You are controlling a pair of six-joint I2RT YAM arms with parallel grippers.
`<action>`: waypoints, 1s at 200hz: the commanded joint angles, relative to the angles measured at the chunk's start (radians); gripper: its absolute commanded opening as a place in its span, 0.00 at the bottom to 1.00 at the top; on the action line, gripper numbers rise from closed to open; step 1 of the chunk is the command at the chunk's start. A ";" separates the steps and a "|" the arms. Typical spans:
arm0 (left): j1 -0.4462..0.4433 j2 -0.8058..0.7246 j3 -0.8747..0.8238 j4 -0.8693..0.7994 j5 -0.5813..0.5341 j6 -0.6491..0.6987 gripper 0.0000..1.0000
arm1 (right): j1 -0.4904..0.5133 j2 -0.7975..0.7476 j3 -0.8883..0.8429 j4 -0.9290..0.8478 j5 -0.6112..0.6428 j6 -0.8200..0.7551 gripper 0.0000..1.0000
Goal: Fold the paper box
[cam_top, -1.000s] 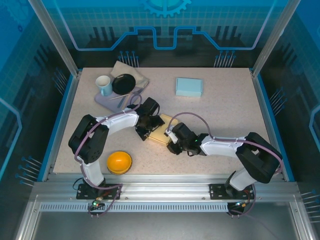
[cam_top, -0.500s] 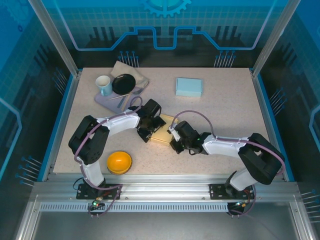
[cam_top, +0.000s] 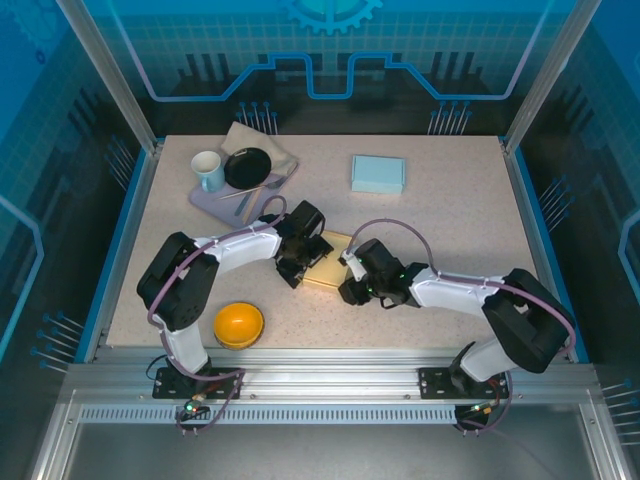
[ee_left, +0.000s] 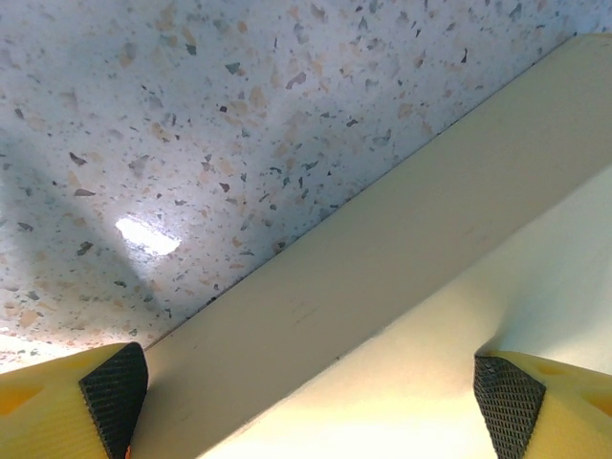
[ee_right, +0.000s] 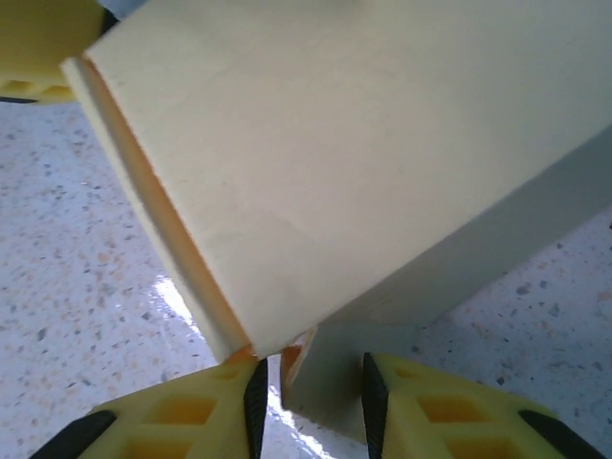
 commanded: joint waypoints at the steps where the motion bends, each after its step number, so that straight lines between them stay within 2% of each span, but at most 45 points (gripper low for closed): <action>1: -0.014 0.025 -0.038 -0.102 0.021 -0.022 0.92 | -0.025 -0.049 0.025 -0.003 -0.162 -0.092 0.37; 21: -0.002 0.028 -0.035 -0.107 0.013 -0.010 0.92 | -0.055 -0.066 0.045 -0.060 -0.221 -0.136 0.39; 40: 0.005 0.030 -0.031 -0.108 0.012 -0.007 0.92 | -0.063 -0.083 0.059 -0.086 -0.215 -0.141 0.39; 78: 0.005 0.029 -0.031 -0.108 0.012 -0.014 0.92 | -0.075 -0.113 0.039 -0.102 -0.102 -0.097 0.34; 110: 0.005 0.027 -0.028 -0.116 0.002 -0.009 0.92 | -0.100 -0.153 -0.012 -0.114 0.016 -0.051 0.22; 129: 0.004 0.025 -0.029 -0.117 0.001 -0.011 0.92 | -0.100 -0.148 -0.018 -0.139 0.079 -0.053 0.22; 166: 0.004 0.028 -0.026 -0.114 0.005 -0.015 0.92 | -0.099 -0.051 0.036 -0.175 0.064 -0.039 0.22; 200: 0.005 0.029 -0.026 -0.110 0.011 -0.023 0.92 | -0.084 0.014 0.030 -0.110 -0.039 -0.015 0.21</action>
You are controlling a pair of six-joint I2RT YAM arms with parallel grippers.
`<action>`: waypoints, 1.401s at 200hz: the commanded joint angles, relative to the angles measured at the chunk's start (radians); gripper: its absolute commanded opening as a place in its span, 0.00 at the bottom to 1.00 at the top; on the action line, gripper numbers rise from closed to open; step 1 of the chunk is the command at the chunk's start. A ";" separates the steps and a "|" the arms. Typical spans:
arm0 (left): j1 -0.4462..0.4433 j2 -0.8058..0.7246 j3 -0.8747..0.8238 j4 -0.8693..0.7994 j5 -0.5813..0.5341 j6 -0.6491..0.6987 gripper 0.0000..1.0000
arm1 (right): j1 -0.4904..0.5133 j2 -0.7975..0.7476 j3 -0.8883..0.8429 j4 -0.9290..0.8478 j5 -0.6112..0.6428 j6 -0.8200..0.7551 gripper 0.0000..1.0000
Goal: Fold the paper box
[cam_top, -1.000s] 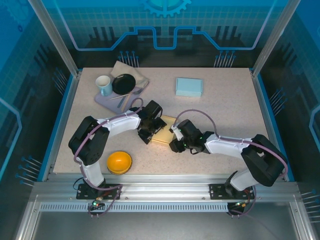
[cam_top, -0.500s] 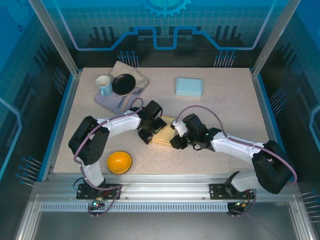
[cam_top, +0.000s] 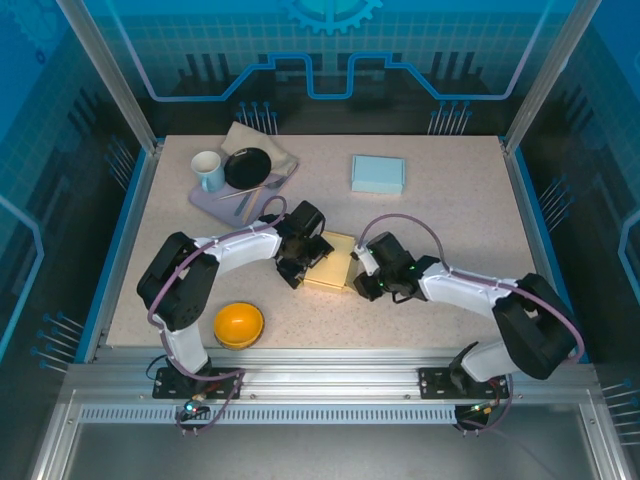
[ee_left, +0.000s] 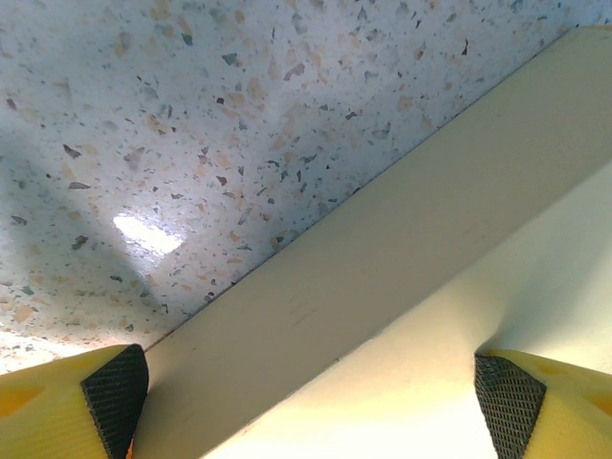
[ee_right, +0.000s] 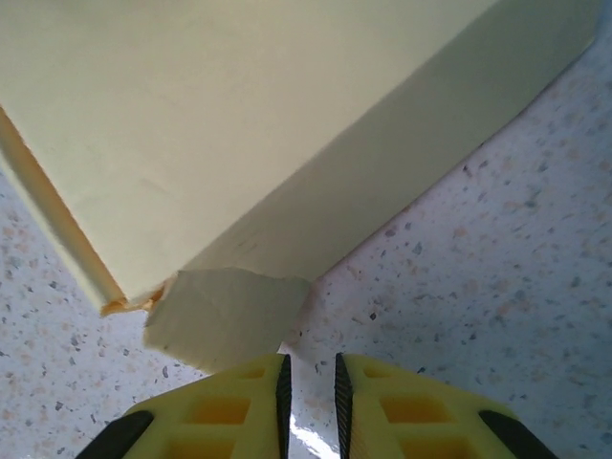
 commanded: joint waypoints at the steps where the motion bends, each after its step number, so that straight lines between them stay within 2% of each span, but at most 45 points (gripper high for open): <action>1: 0.004 0.028 -0.027 -0.109 0.008 -0.022 0.92 | 0.007 0.036 0.014 0.024 -0.072 0.032 0.21; 33: 0.003 0.033 -0.024 -0.105 0.013 -0.027 0.92 | 0.046 0.069 0.005 0.111 -0.186 0.053 0.22; 95: 0.000 0.040 -0.030 -0.094 0.022 -0.038 0.92 | 0.087 0.134 0.062 0.138 -0.263 0.055 0.22; 150: 0.004 0.045 -0.030 -0.094 0.021 -0.029 0.92 | 0.074 0.092 0.062 0.097 -0.222 0.042 0.23; 171: 0.005 0.045 -0.031 -0.084 0.026 -0.036 0.92 | 0.077 0.106 0.062 0.118 -0.248 0.059 0.23; 230: -0.001 0.071 -0.044 -0.043 0.068 -0.061 0.92 | 0.102 0.153 0.051 0.321 -0.370 0.215 0.17; 251: -0.009 0.086 -0.044 -0.030 0.085 -0.069 0.92 | 0.102 0.157 0.009 0.494 -0.402 0.305 0.14; 280: -0.022 0.099 -0.044 -0.017 0.096 -0.078 0.92 | 0.101 0.160 -0.059 0.730 -0.386 0.440 0.08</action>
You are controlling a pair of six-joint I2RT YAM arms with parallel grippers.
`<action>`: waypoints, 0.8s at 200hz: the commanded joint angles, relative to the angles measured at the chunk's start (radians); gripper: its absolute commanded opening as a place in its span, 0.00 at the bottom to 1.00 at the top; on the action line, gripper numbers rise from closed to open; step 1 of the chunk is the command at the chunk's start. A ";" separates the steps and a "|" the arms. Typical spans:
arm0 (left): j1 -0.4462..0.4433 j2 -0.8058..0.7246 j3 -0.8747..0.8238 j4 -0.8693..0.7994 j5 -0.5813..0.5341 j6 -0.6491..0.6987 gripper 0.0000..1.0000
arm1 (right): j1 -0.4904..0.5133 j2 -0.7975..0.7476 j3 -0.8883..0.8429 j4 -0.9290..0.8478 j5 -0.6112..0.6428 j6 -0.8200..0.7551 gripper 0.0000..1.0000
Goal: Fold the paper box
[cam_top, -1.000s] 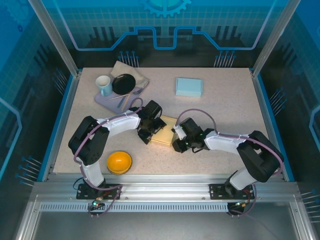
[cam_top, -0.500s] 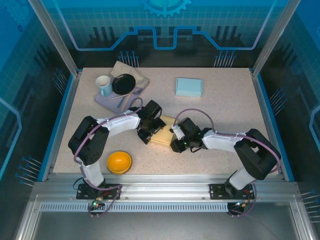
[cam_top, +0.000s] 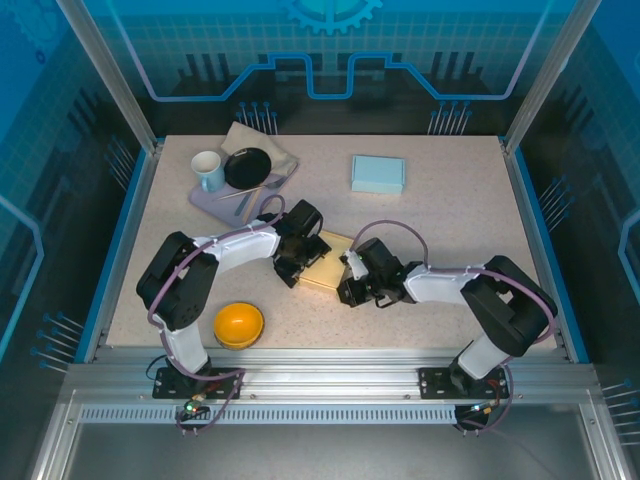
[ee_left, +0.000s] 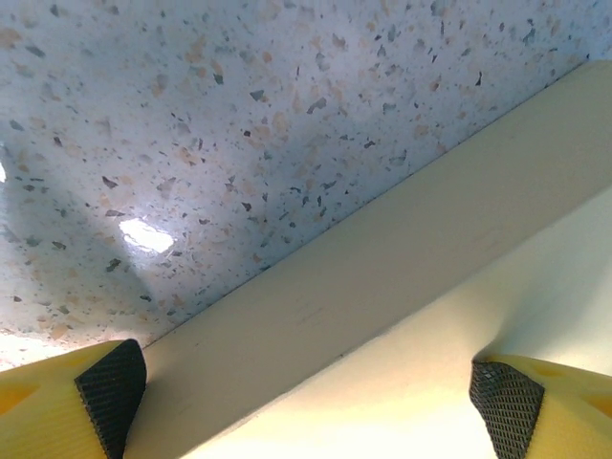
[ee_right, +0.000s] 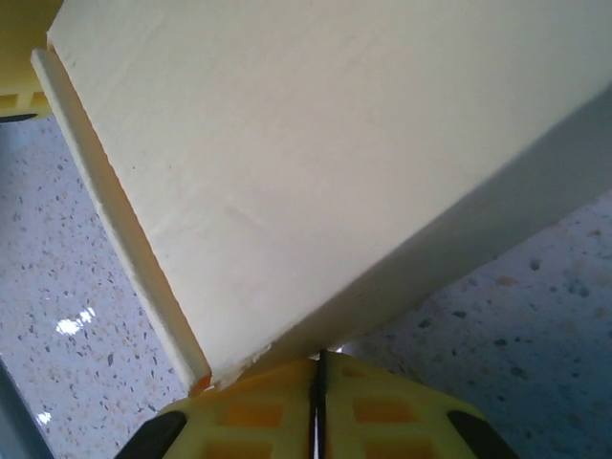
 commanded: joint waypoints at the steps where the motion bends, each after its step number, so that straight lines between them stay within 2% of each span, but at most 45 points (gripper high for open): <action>1: -0.033 0.095 -0.044 -0.003 0.101 -0.101 0.92 | 0.053 0.011 -0.013 0.439 -0.145 0.144 0.08; 23: -0.044 0.102 -0.044 0.004 0.110 -0.104 0.92 | 0.053 0.010 -0.034 0.559 -0.146 0.196 0.08; 40: -0.044 0.108 -0.046 0.007 0.114 -0.103 0.92 | 0.053 0.008 -0.021 0.572 -0.147 0.211 0.08; 60: -0.032 0.110 -0.038 -0.003 0.101 -0.086 0.92 | 0.056 -0.005 -0.001 0.486 -0.121 0.198 0.08; 84: 0.003 0.112 -0.021 -0.029 0.074 -0.039 0.92 | 0.057 -0.045 0.000 0.316 -0.045 0.146 0.14; 110: 0.045 0.119 0.029 -0.092 0.008 0.061 0.92 | 0.050 -0.103 -0.008 0.118 0.050 0.093 0.22; 160: 0.103 0.157 0.126 -0.156 -0.074 0.260 0.92 | 0.031 -0.240 0.003 -0.160 0.203 -0.005 0.28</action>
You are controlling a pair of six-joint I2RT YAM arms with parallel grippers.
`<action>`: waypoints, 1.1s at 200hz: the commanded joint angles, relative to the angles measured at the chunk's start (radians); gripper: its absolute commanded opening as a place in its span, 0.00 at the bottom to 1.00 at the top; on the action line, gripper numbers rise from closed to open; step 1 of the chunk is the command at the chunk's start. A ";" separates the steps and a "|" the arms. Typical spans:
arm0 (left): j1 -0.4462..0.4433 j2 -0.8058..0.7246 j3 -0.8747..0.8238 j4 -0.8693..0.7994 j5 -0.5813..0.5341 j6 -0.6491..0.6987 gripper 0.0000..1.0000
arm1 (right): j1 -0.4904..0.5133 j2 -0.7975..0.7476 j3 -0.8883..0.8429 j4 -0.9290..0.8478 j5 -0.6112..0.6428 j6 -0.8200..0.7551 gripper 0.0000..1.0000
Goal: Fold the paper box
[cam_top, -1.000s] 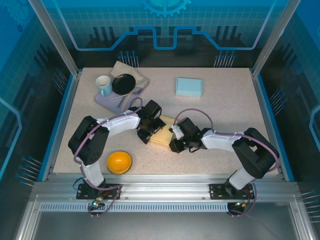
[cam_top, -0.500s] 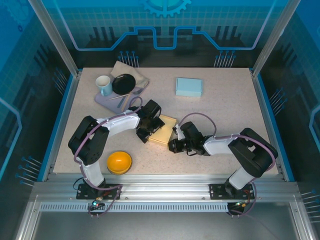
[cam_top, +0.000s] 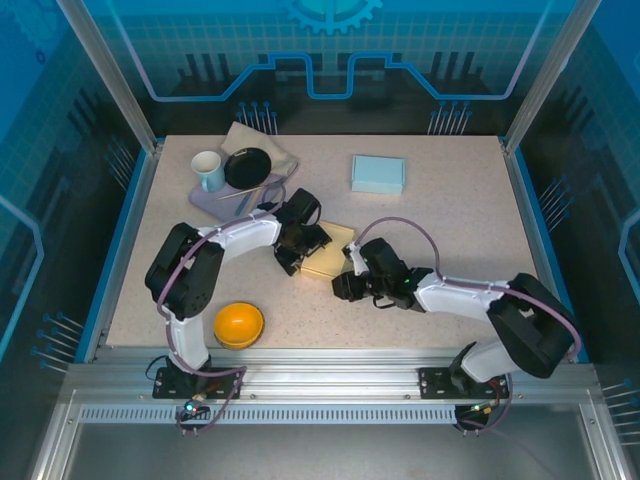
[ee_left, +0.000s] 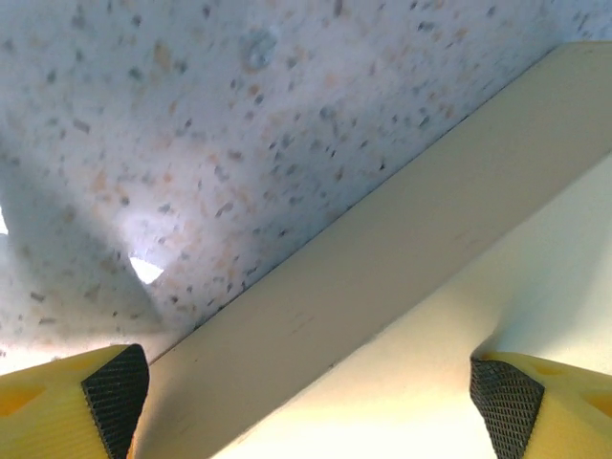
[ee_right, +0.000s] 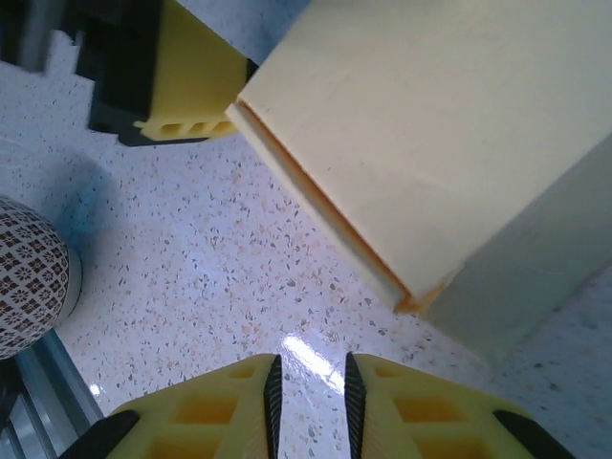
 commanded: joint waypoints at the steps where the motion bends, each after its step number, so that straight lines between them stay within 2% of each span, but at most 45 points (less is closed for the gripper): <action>1: 0.033 0.073 0.014 -0.133 -0.084 0.119 0.92 | -0.009 -0.064 0.028 -0.171 0.094 -0.075 0.28; 54: 0.039 0.101 0.137 -0.169 -0.187 0.359 0.92 | -0.134 -0.161 0.119 -0.373 0.170 -0.198 0.38; 75: 0.038 0.118 0.187 -0.223 -0.233 0.380 0.92 | -0.158 -0.151 0.161 -0.412 0.166 -0.270 0.44; 112: 0.044 0.115 0.200 -0.206 -0.222 0.391 0.92 | -0.153 -0.120 0.192 -0.424 0.177 -0.319 0.46; 147: 0.046 0.116 0.233 -0.149 -0.225 0.501 0.92 | -0.158 -0.067 0.245 -0.460 0.245 -0.311 0.47; 220: 0.044 0.139 0.363 -0.085 -0.205 0.674 0.91 | -0.207 -0.031 0.307 -0.480 0.260 -0.299 0.47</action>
